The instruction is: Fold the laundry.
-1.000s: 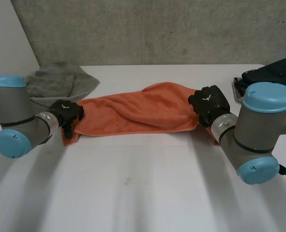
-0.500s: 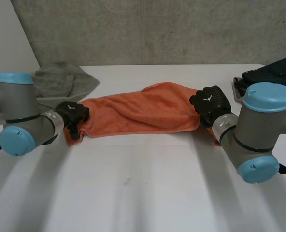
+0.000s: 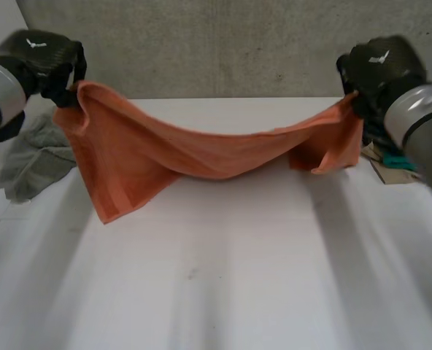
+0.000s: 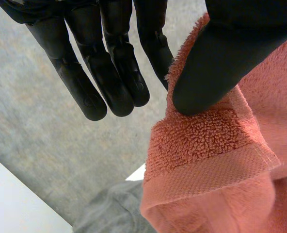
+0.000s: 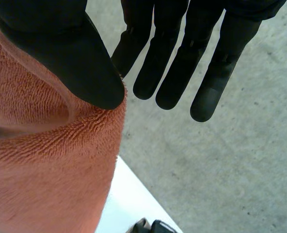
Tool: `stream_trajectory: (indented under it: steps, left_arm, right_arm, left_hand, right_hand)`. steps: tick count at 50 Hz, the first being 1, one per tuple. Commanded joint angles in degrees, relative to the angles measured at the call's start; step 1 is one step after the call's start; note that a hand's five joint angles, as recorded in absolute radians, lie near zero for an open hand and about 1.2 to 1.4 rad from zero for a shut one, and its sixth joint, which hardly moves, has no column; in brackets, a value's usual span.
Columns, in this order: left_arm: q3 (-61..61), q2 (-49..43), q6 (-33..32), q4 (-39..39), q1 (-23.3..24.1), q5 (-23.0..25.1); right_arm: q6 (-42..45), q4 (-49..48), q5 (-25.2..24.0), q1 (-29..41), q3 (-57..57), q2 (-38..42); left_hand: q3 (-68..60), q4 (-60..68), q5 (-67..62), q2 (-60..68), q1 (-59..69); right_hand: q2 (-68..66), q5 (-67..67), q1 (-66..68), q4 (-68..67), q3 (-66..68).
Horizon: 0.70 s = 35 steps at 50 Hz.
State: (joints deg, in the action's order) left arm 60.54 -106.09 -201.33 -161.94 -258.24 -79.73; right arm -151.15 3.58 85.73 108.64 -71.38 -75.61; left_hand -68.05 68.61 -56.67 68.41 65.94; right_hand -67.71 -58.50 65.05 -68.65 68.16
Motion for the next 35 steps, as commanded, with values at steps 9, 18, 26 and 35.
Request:
stream_trajectory:
  steps: [9,18,26,35]
  left_arm:
    - [-7.0,-16.3,-10.5,1.3,2.0,-3.5]
    - [-31.1,-25.3,-5.0,-14.9,1.4,-3.6]
    - [-31.9,-19.8,6.9,-37.3,1.1,-5.3]
    - [-19.4,-16.8,9.6,-37.5,-0.4,-4.8]
  right_arm:
    - [8.3,14.4,-3.5,0.3,13.4,13.1]
    - [8.3,-7.7,5.9,1.7,35.1,27.0]
    - [5.2,-35.1,5.0,1.6,36.3,24.6]
    - [3.5,-26.5,-5.0,0.9,22.7,17.7]
  left_hand:
    - [-12.0,11.4,-13.3,11.6,14.1]
    - [-12.0,11.4,-13.3,11.6,14.1]
    - [-12.0,11.4,-13.3,11.6,14.1]
    - [-12.0,11.4,-13.3,11.6,14.1]
  right_hand:
    - [-12.3,-11.5,15.0,-11.4,11.8]
    - [-12.3,-11.5,15.0,-11.4,11.8]
    - [-12.3,-11.5,15.0,-11.4,11.8]
    - [-12.3,-11.5,15.0,-11.4,11.8]
